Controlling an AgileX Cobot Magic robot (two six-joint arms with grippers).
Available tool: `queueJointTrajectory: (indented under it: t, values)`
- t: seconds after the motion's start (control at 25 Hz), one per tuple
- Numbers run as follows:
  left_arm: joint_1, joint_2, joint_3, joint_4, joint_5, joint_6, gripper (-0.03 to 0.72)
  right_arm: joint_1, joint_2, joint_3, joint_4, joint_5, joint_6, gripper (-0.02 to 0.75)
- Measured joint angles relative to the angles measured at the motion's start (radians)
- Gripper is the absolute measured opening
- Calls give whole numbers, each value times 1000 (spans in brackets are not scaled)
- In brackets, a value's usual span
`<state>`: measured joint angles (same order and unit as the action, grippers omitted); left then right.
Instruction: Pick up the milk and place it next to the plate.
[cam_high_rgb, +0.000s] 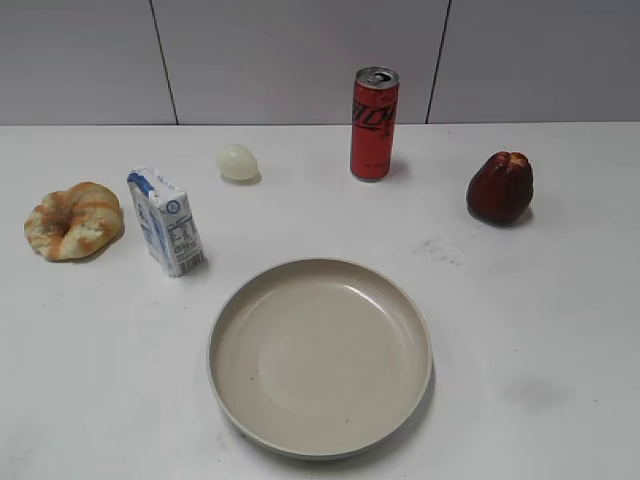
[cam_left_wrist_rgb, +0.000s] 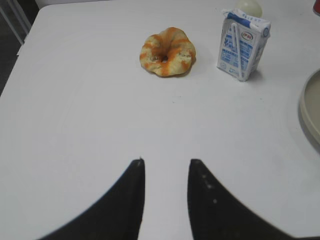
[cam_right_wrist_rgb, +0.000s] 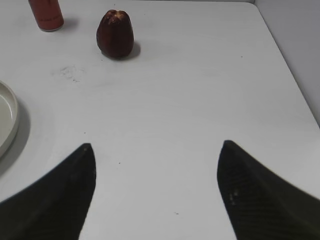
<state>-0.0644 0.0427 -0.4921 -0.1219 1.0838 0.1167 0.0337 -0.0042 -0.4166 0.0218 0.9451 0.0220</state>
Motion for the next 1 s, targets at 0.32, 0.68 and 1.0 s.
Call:
queueJointTrajectory:
  t: [0.32,0.68,1.0]
  values:
    - [0,0,0,0,0,0,229,0,0,0,0,0,0,572]
    - [0,0,0,0,0,0,229,0,72,-26,5,-189,19,572]
    - [0,0,0,0,0,0,229,0,432,-40,48,-431,-69,572]
